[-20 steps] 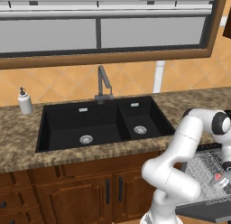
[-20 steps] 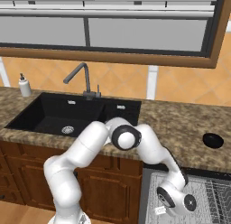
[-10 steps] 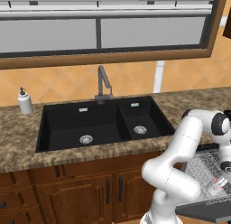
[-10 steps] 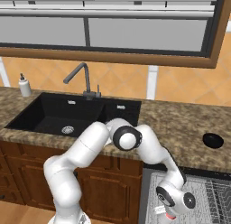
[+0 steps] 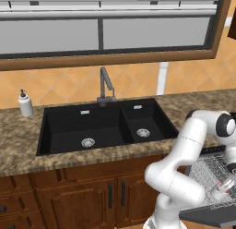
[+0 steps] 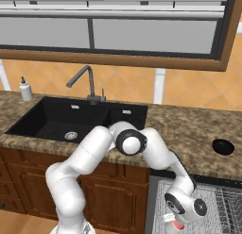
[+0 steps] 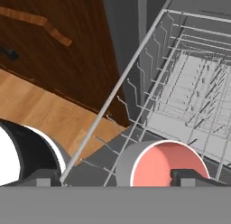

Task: Pick up the cup and bowl from the counter, place them in the dishwasher, and close the dishwasher door.

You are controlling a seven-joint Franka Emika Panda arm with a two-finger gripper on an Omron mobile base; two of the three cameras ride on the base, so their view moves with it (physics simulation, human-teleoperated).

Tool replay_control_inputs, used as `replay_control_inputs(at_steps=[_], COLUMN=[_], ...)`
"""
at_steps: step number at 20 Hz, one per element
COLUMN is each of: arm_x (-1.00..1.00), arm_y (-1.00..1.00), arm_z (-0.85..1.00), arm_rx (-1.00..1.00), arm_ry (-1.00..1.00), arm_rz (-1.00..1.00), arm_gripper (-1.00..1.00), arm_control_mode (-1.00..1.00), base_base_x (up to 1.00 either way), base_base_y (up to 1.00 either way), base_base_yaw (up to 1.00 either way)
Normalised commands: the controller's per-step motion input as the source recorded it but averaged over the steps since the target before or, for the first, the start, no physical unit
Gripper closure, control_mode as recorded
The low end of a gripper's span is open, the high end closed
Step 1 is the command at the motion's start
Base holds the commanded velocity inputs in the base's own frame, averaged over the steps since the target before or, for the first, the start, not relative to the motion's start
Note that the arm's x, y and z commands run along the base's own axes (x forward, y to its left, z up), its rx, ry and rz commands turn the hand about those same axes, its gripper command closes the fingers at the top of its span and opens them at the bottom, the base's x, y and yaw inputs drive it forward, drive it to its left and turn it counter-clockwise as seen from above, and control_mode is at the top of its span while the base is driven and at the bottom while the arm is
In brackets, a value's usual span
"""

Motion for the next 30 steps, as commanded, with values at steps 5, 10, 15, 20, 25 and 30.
replay_control_inputs(at_steps=[5, 10, 15, 20, 25, 30], arm_x=[-0.09, -0.20, 0.00, 0.01, 0.02, 0.00], arm_y=[-0.16, 0.00, 0.00, 0.02, 0.08, 0.17], arm_z=[0.68, 0.97, 1.00, 1.00, 1.00, 0.95], arm_rx=[-0.01, -0.01, -0.12, -0.14, -0.17, -0.24], arm_ry=[0.03, 0.00, 0.03, 0.21, 0.19, 0.00], arm_rz=[-0.01, -0.01, 0.02, 0.00, -0.01, -0.13], arm_gripper=[-1.00, -1.00, -1.00, -1.00, -1.00, -1.00], arm_control_mode=[-1.00, -1.00, -1.00, -1.00, -1.00, -1.00], base_base_x=[0.00, 0.00, 0.00, 0.00, 0.00, 0.00], base_base_y=[0.00, 0.00, 0.00, 0.00, 0.00, 0.00], base_base_yaw=[0.00, 0.00, 0.00, 0.00, 0.00, 0.00])
